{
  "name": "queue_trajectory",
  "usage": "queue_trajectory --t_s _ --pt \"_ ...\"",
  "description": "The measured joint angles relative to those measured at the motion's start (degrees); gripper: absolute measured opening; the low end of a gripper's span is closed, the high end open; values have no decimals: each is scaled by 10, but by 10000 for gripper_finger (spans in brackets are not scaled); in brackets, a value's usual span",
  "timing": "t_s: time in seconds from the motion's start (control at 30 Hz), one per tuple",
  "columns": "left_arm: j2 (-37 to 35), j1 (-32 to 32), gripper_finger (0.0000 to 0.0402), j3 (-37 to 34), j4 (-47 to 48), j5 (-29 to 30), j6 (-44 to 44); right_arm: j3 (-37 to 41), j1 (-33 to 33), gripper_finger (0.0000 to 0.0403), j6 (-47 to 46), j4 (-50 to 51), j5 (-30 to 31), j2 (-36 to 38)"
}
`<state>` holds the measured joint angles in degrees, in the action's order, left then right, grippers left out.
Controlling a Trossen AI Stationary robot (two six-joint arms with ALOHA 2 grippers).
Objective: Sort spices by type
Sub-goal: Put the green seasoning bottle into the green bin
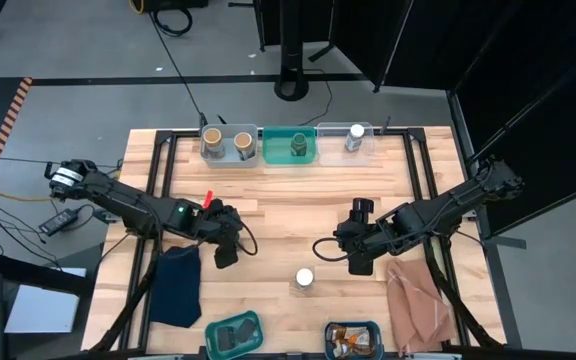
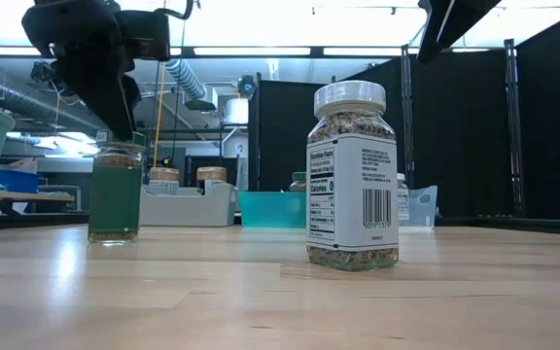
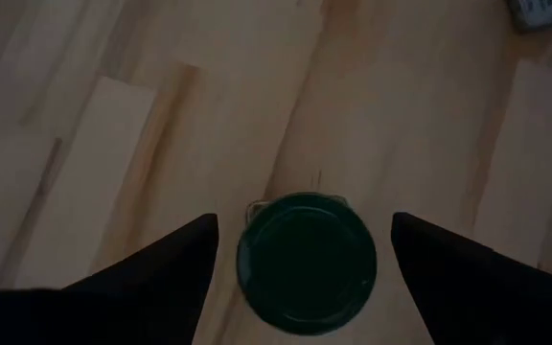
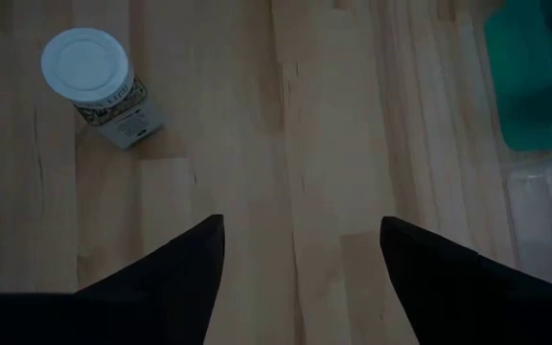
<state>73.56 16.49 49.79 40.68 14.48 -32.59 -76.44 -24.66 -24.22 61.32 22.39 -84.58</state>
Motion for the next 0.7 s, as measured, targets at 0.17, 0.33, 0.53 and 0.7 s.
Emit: queue_trajectory --t_s 0.17,0.33,0.53,0.7 --pt "0 0 316 -14 -8 3 -9 0 0 287 2 0 0 0" --pt "0 0 299 -14 -10 1 -7 0 1 282 4 0 0 0" --pt "0 0 238 -14 -1 4 -4 0 1 280 3 0 1 0" --pt "-1 0 193 -14 -1 4 -5 0 2 279 2 0 6 0"
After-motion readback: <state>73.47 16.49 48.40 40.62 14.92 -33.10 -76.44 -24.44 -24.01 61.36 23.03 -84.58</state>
